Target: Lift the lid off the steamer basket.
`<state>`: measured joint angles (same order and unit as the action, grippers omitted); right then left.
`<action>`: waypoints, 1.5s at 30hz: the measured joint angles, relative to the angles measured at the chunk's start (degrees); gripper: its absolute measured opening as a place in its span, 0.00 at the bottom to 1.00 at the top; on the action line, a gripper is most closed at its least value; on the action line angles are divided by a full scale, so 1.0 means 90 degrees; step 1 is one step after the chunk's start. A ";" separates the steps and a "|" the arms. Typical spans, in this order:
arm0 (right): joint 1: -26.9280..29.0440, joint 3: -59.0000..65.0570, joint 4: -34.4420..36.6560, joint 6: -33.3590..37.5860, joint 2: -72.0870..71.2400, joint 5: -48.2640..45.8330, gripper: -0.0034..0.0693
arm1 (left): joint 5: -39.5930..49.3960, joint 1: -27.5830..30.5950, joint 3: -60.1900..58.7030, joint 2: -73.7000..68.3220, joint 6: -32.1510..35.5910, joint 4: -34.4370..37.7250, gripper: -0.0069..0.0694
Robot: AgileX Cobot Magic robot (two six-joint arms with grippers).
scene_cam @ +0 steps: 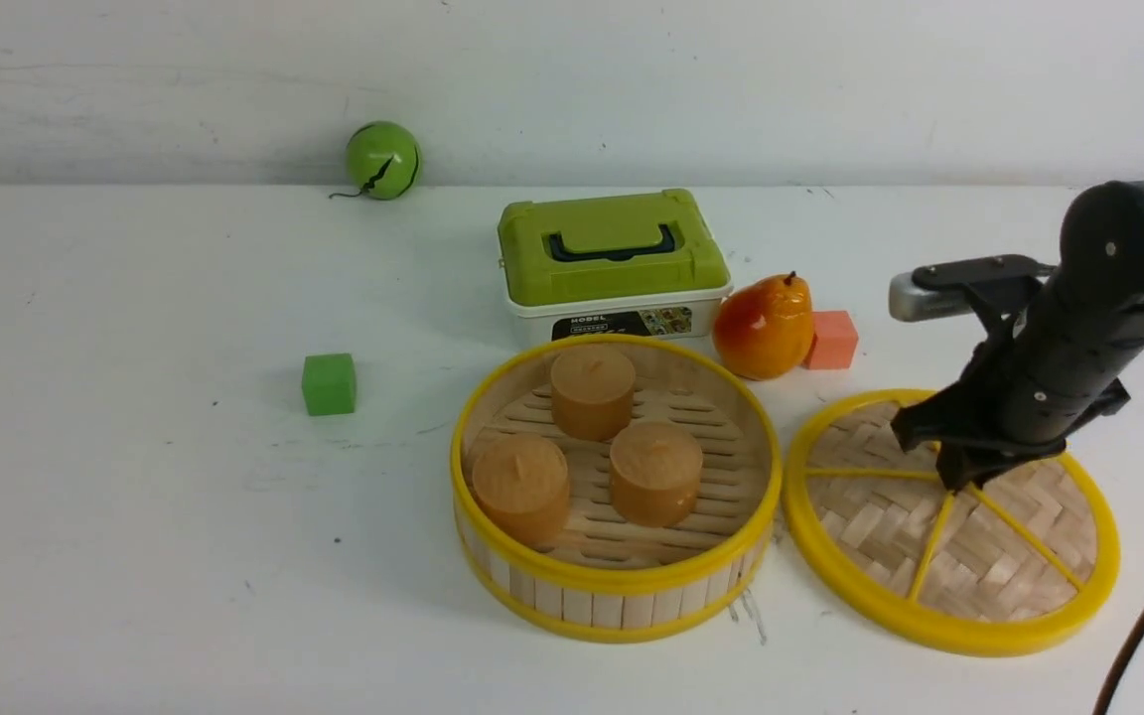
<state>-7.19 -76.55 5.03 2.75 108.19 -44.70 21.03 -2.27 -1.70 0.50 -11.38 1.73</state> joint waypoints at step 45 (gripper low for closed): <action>0.0000 0.2968 0.2328 0.1603 -0.7395 0.0038 0.02 | 0.0000 0.0000 0.0000 0.0000 0.0000 0.0000 0.40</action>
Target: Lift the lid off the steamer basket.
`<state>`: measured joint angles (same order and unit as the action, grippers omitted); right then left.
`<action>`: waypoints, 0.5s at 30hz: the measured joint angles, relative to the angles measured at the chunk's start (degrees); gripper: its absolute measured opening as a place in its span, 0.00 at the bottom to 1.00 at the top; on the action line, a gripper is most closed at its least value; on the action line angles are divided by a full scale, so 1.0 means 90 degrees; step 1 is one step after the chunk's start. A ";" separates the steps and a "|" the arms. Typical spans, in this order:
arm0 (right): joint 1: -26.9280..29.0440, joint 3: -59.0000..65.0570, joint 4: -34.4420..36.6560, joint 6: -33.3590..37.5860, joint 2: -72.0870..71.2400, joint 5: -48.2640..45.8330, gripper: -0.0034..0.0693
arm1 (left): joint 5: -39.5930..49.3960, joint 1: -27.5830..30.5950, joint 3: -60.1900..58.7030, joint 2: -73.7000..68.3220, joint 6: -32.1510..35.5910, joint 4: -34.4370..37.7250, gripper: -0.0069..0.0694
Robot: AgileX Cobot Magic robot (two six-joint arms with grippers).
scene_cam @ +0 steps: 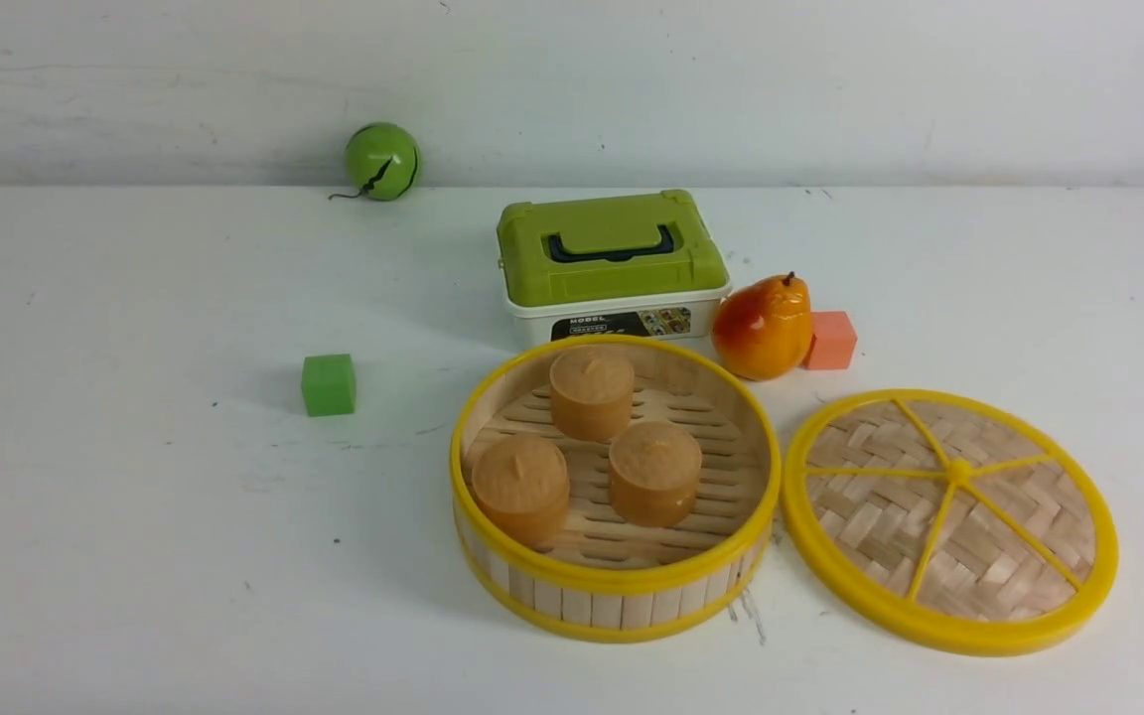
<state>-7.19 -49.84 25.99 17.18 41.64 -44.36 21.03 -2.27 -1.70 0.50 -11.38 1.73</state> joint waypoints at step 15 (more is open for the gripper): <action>0.0035 0.2283 -0.1213 -0.0542 -0.1675 0.2743 0.02 | 0.0003 0.0000 0.0000 0.0000 0.0000 0.0000 0.40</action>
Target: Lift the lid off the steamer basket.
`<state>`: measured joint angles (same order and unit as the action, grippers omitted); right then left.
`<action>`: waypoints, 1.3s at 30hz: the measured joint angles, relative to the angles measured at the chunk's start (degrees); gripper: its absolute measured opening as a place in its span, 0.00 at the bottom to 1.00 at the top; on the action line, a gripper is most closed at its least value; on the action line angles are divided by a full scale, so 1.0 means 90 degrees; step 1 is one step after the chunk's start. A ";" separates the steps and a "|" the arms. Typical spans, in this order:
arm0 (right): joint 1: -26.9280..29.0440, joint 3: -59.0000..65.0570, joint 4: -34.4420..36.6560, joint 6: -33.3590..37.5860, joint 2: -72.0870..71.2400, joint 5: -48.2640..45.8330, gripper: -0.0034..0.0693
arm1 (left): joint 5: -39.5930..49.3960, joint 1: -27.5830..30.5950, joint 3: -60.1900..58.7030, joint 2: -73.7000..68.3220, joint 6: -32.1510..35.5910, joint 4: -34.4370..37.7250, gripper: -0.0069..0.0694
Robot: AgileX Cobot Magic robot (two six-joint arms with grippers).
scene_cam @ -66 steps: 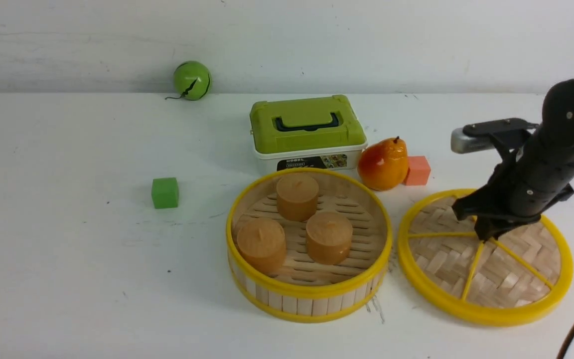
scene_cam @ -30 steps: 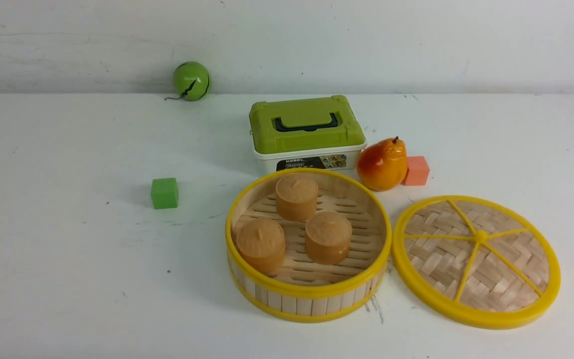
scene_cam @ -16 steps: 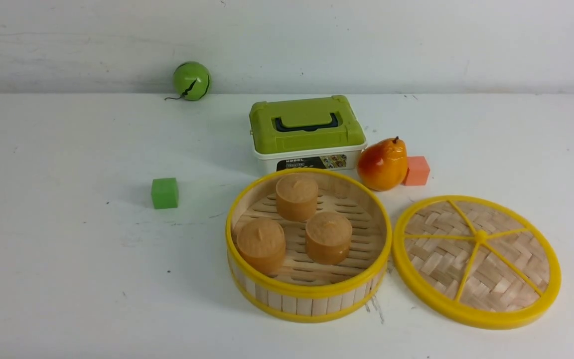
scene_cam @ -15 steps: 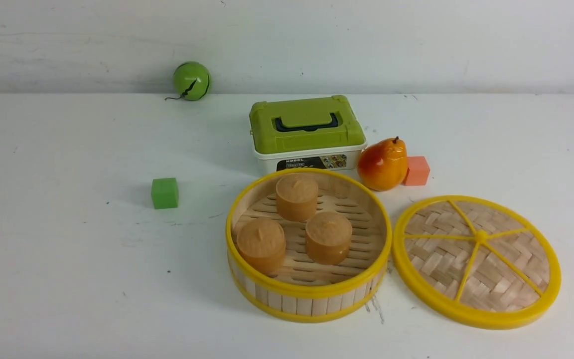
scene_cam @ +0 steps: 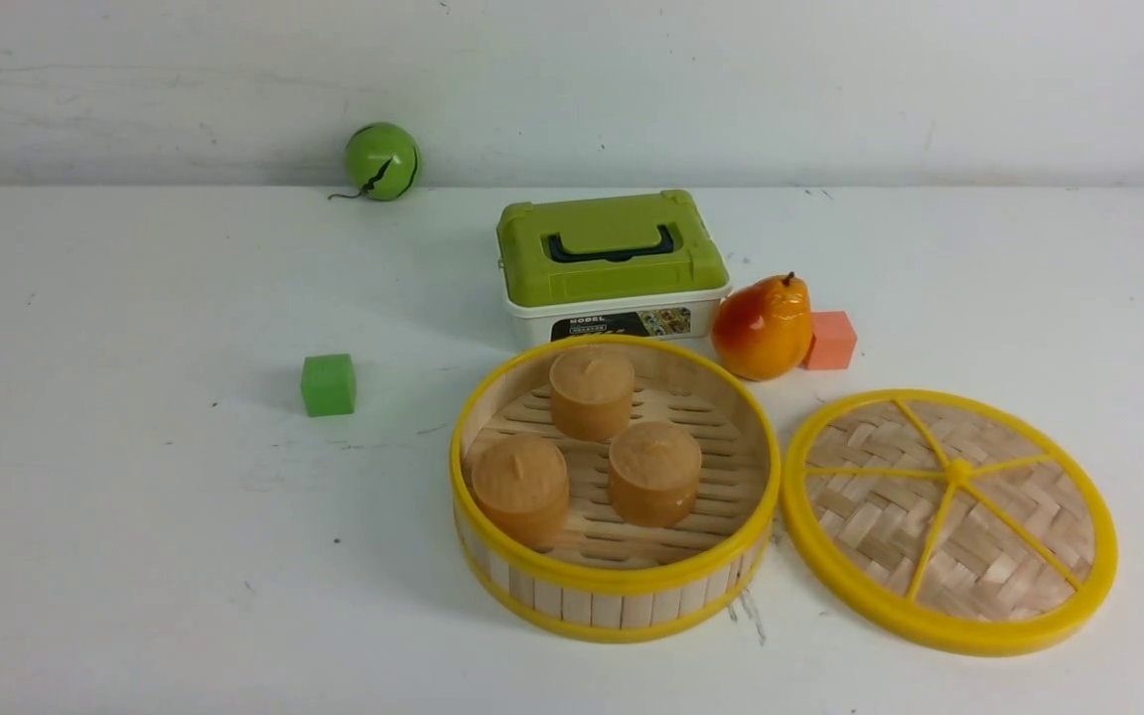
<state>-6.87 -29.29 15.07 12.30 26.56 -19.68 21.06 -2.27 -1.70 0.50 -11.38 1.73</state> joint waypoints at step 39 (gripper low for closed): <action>0.0856 0.3376 -0.2173 -0.2645 -0.3013 -0.0260 0.02 | 0.0011 0.0000 0.0000 0.0000 0.0000 0.0000 0.40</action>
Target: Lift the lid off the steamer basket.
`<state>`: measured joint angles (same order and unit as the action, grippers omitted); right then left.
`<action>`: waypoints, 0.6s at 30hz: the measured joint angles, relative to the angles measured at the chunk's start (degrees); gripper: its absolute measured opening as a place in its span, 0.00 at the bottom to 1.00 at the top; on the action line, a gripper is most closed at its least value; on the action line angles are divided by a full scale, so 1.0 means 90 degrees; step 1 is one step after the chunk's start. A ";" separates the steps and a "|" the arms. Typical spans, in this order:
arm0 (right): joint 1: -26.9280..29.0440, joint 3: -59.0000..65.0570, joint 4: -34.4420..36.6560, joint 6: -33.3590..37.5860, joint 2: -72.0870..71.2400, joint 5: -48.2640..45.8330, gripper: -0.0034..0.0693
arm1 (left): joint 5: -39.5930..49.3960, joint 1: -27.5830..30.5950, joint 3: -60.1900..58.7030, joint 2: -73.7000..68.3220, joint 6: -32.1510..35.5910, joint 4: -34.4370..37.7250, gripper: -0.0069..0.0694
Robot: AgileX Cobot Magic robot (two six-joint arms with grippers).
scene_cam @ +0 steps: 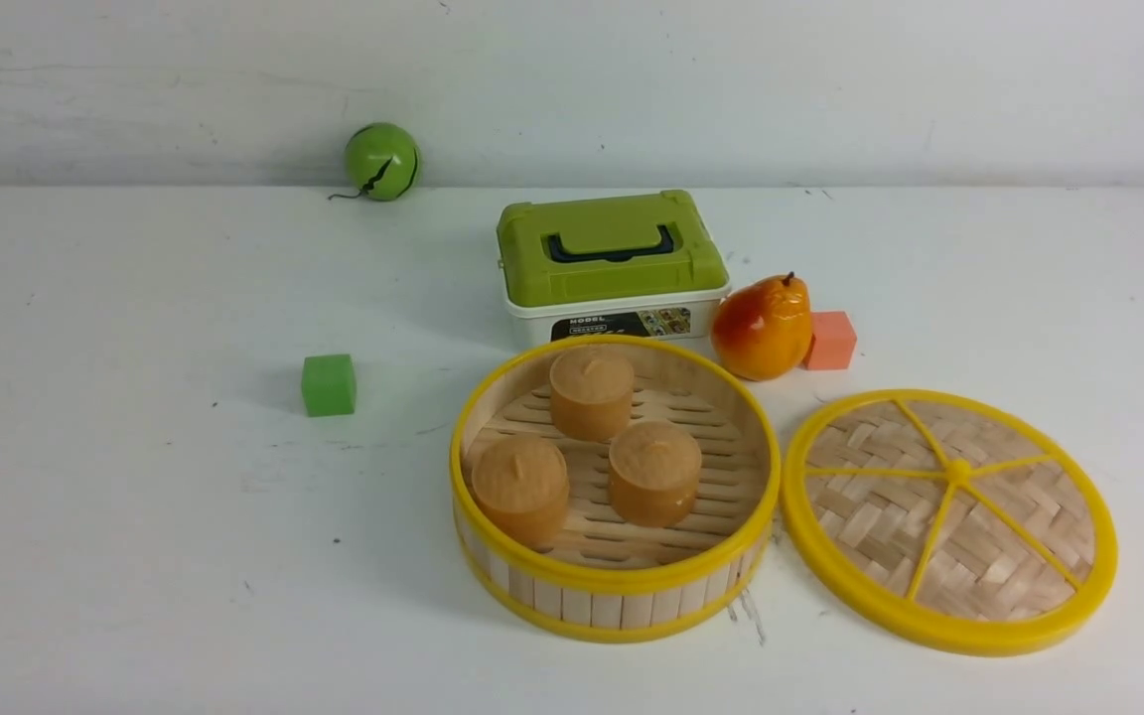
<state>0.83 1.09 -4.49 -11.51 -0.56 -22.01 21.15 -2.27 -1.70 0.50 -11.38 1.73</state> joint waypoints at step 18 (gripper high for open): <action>0.0000 0.0000 0.0000 0.0000 0.0000 0.0000 0.04 | 0.0000 0.0000 0.0000 0.0000 0.0000 0.0000 0.40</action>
<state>0.83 1.09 -4.49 -11.51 -0.56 -22.01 21.15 -2.27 -1.70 0.50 -11.38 1.73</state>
